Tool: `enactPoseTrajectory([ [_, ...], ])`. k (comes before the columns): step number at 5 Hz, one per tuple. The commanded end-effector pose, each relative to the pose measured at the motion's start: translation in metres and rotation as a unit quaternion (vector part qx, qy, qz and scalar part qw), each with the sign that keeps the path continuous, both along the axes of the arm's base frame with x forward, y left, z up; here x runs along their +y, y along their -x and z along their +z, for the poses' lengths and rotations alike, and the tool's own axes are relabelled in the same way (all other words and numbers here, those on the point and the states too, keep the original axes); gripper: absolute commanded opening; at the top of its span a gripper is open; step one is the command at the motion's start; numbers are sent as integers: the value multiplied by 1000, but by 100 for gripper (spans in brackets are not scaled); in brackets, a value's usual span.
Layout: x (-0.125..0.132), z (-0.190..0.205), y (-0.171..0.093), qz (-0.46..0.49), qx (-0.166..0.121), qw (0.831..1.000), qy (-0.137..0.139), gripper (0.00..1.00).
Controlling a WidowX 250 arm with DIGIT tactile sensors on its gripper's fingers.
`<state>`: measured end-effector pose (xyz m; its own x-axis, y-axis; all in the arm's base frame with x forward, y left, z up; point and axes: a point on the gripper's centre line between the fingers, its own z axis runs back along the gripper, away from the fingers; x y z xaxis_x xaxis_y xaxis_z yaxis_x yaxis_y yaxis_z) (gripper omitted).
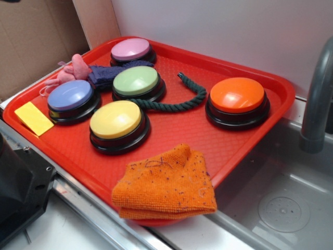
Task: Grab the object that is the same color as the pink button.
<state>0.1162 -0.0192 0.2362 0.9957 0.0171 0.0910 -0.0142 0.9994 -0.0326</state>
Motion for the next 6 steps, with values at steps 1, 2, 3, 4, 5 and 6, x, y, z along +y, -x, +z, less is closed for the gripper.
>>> enactPoseTrajectory([
  [1, 0, 0, 0, 0, 0, 1000, 0, 100],
  [2, 14, -10, -14, 10, -3, 1000, -18, 100],
  [3, 37, -25, -31, 41, 13, 998, -38, 100],
  [4, 65, -44, -46, 56, 25, 997, -46, 100],
  [5, 96, -62, -66, 84, 13, 995, -55, 100],
  [6, 124, -81, -80, 107, -6, 992, -69, 100],
])
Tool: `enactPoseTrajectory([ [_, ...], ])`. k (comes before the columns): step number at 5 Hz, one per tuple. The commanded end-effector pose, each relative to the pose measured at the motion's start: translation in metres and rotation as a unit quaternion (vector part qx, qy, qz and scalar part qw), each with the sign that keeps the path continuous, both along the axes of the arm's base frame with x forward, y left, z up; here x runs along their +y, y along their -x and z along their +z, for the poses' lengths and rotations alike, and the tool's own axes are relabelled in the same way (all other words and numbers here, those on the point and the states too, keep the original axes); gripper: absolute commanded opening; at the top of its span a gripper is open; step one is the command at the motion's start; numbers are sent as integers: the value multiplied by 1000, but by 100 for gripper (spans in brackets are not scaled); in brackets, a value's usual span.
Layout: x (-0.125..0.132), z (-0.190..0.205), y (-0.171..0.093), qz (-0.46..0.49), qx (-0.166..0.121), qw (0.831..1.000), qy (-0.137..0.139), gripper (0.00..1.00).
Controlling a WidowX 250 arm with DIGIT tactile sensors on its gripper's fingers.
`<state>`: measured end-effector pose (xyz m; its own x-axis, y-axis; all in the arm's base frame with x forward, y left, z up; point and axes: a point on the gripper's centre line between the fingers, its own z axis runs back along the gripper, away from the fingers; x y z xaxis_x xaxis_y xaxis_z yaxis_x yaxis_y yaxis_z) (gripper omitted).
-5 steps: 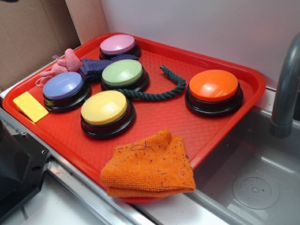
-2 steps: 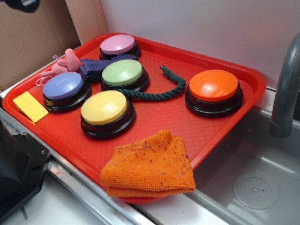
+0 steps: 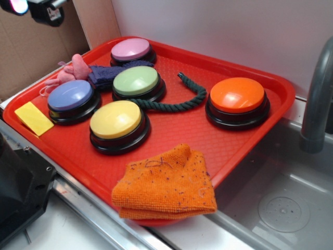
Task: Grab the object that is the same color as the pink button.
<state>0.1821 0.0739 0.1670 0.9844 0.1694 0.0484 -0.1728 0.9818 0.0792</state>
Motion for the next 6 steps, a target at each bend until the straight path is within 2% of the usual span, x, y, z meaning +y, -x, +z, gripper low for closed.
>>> enactPoseTrajectory([
  [1, 56, -33, -23, 63, -40, 997, -37, 100],
  [2, 71, -51, -26, 77, -41, 995, -41, 100],
  [3, 85, -86, -38, 73, -33, 996, -25, 100],
  [5, 91, -134, -51, 43, -14, 999, 7, 100],
  [6, 87, -145, -52, 32, -10, 999, 27, 100],
])
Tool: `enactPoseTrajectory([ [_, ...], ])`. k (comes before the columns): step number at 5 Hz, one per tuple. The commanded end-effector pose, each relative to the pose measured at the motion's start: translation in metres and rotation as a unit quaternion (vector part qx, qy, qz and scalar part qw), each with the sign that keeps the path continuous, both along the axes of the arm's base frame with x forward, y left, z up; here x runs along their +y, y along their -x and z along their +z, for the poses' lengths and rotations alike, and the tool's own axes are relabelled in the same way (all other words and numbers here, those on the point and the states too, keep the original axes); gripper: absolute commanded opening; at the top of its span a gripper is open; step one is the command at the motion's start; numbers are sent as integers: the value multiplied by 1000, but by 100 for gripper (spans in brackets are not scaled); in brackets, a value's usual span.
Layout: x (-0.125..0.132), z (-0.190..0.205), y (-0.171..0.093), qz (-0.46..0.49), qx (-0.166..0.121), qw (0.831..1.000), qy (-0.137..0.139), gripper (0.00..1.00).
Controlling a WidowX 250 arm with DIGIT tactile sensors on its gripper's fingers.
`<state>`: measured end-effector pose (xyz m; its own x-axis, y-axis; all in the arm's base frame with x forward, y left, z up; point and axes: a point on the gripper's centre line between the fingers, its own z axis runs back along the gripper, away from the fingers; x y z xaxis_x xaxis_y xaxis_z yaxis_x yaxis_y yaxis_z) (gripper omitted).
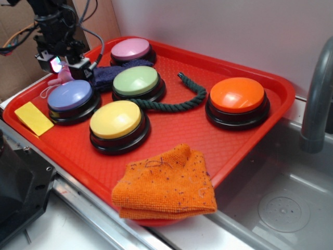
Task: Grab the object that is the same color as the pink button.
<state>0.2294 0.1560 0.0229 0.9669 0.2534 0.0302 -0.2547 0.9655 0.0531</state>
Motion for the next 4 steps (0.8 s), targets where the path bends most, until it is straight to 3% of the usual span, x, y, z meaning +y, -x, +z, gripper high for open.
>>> enactPoseTrajectory([
  [1, 3, -2, -2, -7, -18, 1000, 12, 16],
  [2, 0, 6, -1, 2, -24, 1000, 12, 0],
  [4, -22, 48, -7, -4, -40, 999, -18, 0],
])
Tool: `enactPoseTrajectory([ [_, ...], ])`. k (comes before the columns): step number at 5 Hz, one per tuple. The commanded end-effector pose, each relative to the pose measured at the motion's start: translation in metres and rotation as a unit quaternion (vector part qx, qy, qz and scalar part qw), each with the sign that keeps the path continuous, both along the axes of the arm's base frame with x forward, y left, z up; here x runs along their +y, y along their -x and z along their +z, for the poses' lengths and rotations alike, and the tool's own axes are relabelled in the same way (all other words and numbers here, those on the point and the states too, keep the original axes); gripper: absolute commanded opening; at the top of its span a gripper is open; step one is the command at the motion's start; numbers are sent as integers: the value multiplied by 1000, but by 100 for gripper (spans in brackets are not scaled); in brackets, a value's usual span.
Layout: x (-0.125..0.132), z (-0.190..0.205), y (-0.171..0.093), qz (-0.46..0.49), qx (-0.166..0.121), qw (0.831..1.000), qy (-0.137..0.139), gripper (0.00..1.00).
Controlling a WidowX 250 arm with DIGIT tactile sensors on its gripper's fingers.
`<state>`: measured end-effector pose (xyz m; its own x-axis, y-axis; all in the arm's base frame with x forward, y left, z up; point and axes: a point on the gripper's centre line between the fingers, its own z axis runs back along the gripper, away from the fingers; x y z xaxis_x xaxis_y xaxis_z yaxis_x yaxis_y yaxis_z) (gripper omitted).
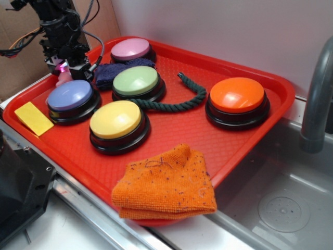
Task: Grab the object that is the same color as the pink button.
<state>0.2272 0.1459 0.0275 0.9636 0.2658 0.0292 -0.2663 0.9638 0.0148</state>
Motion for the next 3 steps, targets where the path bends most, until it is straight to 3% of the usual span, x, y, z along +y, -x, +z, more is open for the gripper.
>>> enactPoseTrajectory([
  [1, -48, 77, -19, -59, -39, 996, -48, 0],
  [2, -92, 102, -25, -127, -59, 990, -28, 0],
  [3, -126, 108, -24, -190, -51, 980, -3, 0],
])
